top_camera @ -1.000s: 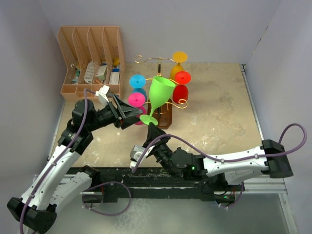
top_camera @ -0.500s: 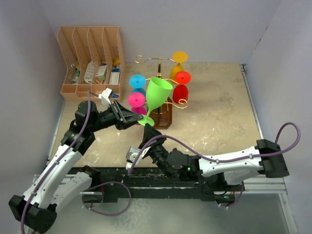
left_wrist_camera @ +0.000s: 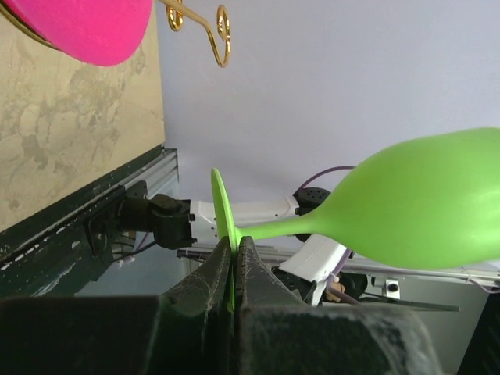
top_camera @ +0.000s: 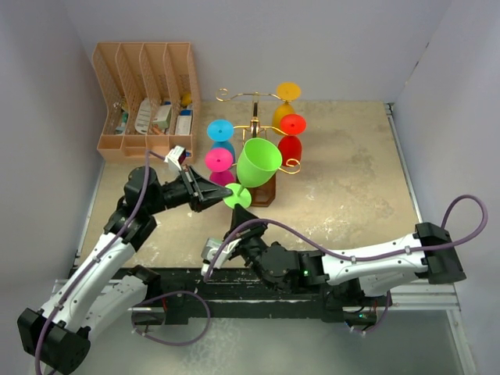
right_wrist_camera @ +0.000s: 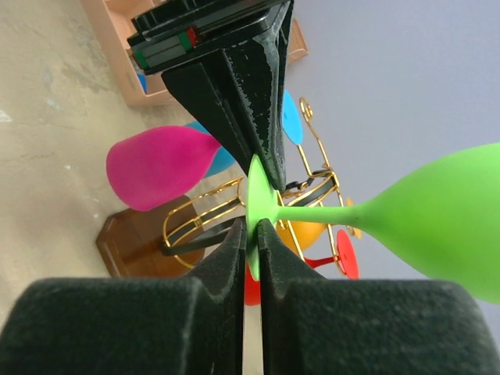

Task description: Take the wine glass off the wine glass rack

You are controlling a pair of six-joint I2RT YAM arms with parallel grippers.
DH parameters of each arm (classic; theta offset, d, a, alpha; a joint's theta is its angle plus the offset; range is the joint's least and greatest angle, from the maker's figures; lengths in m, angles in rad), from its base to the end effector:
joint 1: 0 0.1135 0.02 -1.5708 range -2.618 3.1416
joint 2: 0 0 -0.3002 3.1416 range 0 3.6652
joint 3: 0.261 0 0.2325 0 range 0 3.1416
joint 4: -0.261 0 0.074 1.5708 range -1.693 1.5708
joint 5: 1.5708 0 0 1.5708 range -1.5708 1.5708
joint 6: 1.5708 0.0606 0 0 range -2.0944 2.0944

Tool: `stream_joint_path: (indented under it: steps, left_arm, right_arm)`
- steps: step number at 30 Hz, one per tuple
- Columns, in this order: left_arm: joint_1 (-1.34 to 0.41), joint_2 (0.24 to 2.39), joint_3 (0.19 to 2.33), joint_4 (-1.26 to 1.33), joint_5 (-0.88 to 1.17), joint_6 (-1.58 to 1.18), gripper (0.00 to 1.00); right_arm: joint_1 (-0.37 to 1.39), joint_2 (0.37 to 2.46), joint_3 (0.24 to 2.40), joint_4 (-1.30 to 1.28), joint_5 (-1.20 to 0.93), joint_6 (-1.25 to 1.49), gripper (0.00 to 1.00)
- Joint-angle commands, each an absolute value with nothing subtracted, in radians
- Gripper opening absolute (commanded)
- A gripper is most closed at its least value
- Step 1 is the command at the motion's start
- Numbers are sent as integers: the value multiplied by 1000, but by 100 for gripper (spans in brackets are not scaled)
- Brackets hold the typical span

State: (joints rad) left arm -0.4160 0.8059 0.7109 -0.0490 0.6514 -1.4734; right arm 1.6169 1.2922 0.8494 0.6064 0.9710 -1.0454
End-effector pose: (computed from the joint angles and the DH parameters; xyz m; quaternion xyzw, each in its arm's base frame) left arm 0.1337 -0.0992 0.3510 -0.1805 0.7242 -0.6442 0.1673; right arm 0.0374 0.2749 0.3777 -0.4714 0.4815 -0.0996 0.7322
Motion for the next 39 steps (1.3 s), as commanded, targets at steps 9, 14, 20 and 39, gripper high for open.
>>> stream_joint_path:
  steps: [9, 14, 20, 39]
  left_arm:
    - [-418, 833, 680, 59, 617, -1446, 0]
    - [-418, 861, 672, 85, 612, -1420, 0]
    - [-417, 875, 657, 116, 621, -1406, 0]
    - [-418, 782, 675, 46, 673, -1300, 0]
  right_arm:
    - [1736, 1233, 1346, -232, 1036, -329, 53]
    - [1790, 1295, 1723, -701, 958, 30, 55]
    - [1792, 1342, 2061, -947, 964, 218, 54]
    - [1624, 1487, 2367, -1232, 765, 345, 68]
